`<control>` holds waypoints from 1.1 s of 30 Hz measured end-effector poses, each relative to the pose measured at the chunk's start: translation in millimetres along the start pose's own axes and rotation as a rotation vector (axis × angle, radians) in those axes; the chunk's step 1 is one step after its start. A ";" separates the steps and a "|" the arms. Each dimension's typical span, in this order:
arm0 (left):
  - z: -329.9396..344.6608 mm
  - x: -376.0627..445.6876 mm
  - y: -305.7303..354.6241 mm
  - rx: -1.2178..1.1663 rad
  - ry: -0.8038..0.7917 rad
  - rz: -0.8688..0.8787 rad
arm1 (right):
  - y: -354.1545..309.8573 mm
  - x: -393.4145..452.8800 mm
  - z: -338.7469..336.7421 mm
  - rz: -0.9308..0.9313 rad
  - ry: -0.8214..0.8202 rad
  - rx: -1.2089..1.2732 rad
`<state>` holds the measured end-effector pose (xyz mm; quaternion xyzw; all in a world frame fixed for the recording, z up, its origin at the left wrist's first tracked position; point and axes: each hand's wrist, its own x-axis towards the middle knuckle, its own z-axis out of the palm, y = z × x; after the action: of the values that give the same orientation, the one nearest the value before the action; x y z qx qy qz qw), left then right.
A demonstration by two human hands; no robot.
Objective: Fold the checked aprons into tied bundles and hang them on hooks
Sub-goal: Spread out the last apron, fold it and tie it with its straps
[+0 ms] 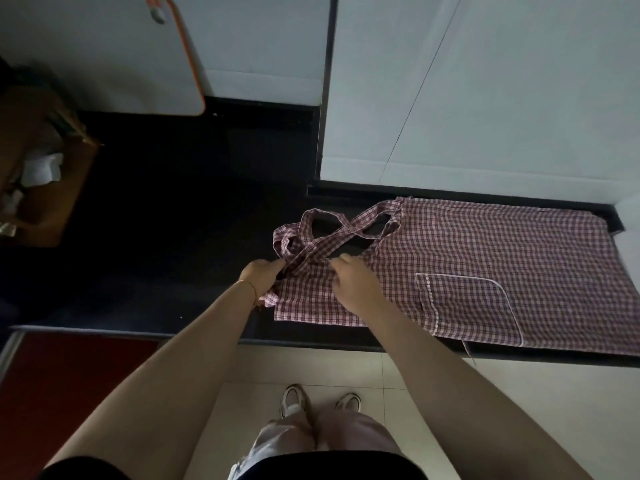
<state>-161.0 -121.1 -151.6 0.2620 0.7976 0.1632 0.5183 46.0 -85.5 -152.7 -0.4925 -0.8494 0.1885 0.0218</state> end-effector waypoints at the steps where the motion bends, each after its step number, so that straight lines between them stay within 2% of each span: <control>1: 1.5 0.0 1.7 -0.044 -0.060 -0.004 | -8.7 4.8 3.9 -0.004 -0.048 0.048; 4: 4.9 -5.2 6.9 0.074 -0.132 0.081 | -19.9 11.5 12.4 0.003 -0.165 -0.006; 5: 5.3 -6.8 8.2 0.138 -0.076 0.113 | -19.9 10.9 14.0 -0.005 -0.156 -0.072; 7: 4.9 -13.9 11.7 0.204 0.190 0.181 | -16.5 8.1 16.5 -0.025 -0.109 -0.173; 9: 2.9 -19.8 14.1 0.025 0.504 0.190 | -13.5 4.4 17.2 -0.028 -0.094 -0.227; 11: -4.9 -21.6 15.9 -0.309 0.747 0.147 | -12.9 1.9 16.5 -0.023 -0.099 -0.267; 13: -19.6 -20.4 17.7 -0.653 0.877 0.079 | -13.2 -0.4 15.8 -0.024 -0.087 -0.284; 14: -27.9 -18.2 16.7 -0.717 0.905 0.044 | -14.1 -0.8 15.5 -0.021 -0.085 -0.286; 16: -40.7 -13.1 15.7 -0.585 0.852 0.038 | -17.4 0.1 14.2 -0.011 -0.099 -0.293; 18: -40.8 -11.2 15.9 -0.329 0.677 0.042 | -22.2 3.4 10.4 -0.010 -0.111 -0.290; 19: -37.6 -11.4 15.5 -0.193 0.643 0.046 | -24.0 5.4 8.2 -0.011 -0.122 -0.281; 20: -34.3 -12.7 14.4 -0.052 0.693 0.109 | -25.0 7.5 6.4 -0.014 -0.129 -0.265; 22: -27.9 -18.9 12.6 0.198 0.822 0.393 | -24.1 10.9 3.9 -0.012 -0.123 -0.221; 23: -22.9 -20.9 13.0 0.287 0.782 0.543 | -22.5 11.9 2.6 -0.005 -0.108 -0.201; 25: -11.3 -23.7 17.0 0.421 0.476 0.690 | -18.1 14.1 0.8 0.007 -0.047 -0.155; 27: 2.6 -24.4 21.4 0.597 0.113 0.616 | -14.2 15.0 -2.2 0.017 0.011 -0.111; 28: 8.5 -22.7 23.8 0.710 0.000 0.558 | -12.8 15.1 -5.1 0.015 0.021 -0.105; 30: 19.6 -16.1 25.5 0.913 -0.073 0.510 | -6.7 14.6 -11.8 0.016 -0.011 -0.137; 33: 22.2 -8.5 26.3 0.971 -0.008 0.501 | 8.2 13.5 -17.6 0.059 -0.159 -0.257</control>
<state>-131.4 -105.0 -140.4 0.6538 0.6924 -0.1063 0.2860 49.8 -65.2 -141.1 -0.4997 -0.8506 0.1171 -0.1142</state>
